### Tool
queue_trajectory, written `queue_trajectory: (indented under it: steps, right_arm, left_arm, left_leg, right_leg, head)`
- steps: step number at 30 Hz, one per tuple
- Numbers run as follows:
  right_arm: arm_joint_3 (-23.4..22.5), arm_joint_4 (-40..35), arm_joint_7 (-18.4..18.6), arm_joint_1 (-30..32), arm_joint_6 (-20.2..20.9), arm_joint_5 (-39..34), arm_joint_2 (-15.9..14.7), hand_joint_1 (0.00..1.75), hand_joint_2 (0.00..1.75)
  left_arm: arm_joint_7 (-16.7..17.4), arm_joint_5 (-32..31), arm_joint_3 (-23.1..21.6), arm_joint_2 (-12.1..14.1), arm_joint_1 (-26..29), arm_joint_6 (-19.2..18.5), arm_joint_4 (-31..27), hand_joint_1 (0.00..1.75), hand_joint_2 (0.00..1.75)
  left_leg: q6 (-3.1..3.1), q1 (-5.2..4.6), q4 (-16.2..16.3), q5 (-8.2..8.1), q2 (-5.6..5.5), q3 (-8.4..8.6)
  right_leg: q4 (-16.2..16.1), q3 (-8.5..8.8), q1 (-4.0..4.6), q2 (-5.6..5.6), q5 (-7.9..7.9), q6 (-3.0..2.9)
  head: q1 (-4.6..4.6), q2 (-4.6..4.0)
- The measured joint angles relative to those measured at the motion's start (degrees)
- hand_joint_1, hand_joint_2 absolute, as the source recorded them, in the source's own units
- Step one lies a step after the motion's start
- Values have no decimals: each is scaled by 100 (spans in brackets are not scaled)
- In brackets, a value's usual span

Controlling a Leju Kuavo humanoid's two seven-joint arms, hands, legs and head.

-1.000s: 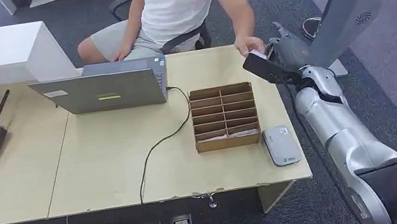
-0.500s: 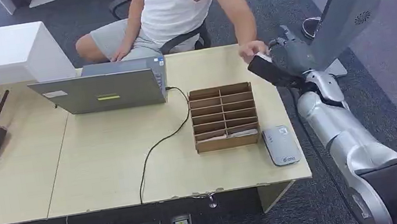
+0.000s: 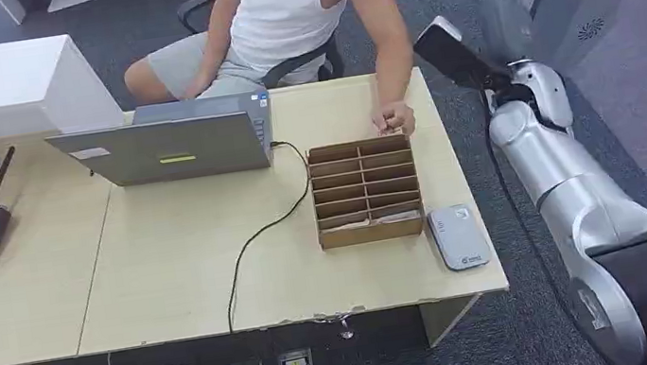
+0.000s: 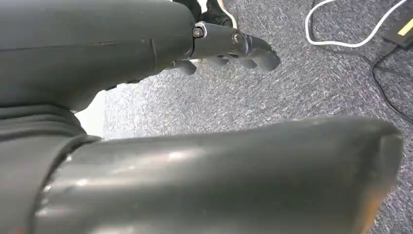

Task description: Pass the card to the sensor for recognition and then transmit it.

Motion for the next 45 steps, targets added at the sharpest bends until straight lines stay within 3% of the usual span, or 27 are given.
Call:
queue_trajectory:
  steps: [2, 11, 15, 21, 30, 38, 45]
  right_arm:
    - [-7, -241, 57, 1, 187, -173, 0, 0, 175]
    - [26, -2228, 910, 839, 2259, -1413, -125, 0, 175]
    - [50, -2926, 986, 1491, 2427, -1506, -217, 0, 175]
    - [183, -3805, 910, 2340, 3097, -1537, -450, 0, 175]
    - [361, -4755, 774, 3261, 3209, -1259, -605, 0, 175]
    - [345, -5681, 640, 4196, 2995, -957, -605, 0, 175]
    - [299, -6468, 896, 4744, 3049, -868, -619, 0, 175]
  left_arm:
    - [0, 7, 0, 0, 12, 9, 0, 0, 0]
    - [11, 127, 22, -2, 49, -6, 0, 0, 0]
    - [24, 153, 50, -7, 70, -9, 0, 0, 0]
    - [96, 264, 140, -15, 76, -6, 0, 0, 0]
    - [197, 291, 280, -17, 79, 0, 0, 0, 0]
    - [291, 339, 367, -17, 75, 31, 0, 0, 0]
    - [376, 350, 446, -20, 74, 31, 0, 0, 0]
  left_leg:
    - [0, 0, 0, 0, 0, 1]
    - [0, 2, 0, -1, 2, 5]
    - [0, 2, 0, -1, 1, 1]
    - [0, 3, -1, -2, 1, 4]
    - [-1, 4, -2, -3, 5, 5]
    - [-6, 4, -2, -7, 4, 3]
    - [-7, 4, -2, -8, 7, 5]
  right_leg:
    - [0, 0, 0, 0, 0, 0]
    - [-1, 0, 3, 3, -1, -1]
    - [-1, 0, 2, 0, -1, 0]
    - [-4, 3, 3, 0, -2, -2]
    - [-4, 0, 4, 7, -3, -3]
    - [-4, 1, 4, 5, -5, -5]
    - [-5, -2, 4, 10, -6, -5]
  head:
    - [0, 0]
    - [2, 0]
    - [0, 0]
    - [-2, 0]
    - [0, 0]
    - [2, 0]
    - [0, 0]
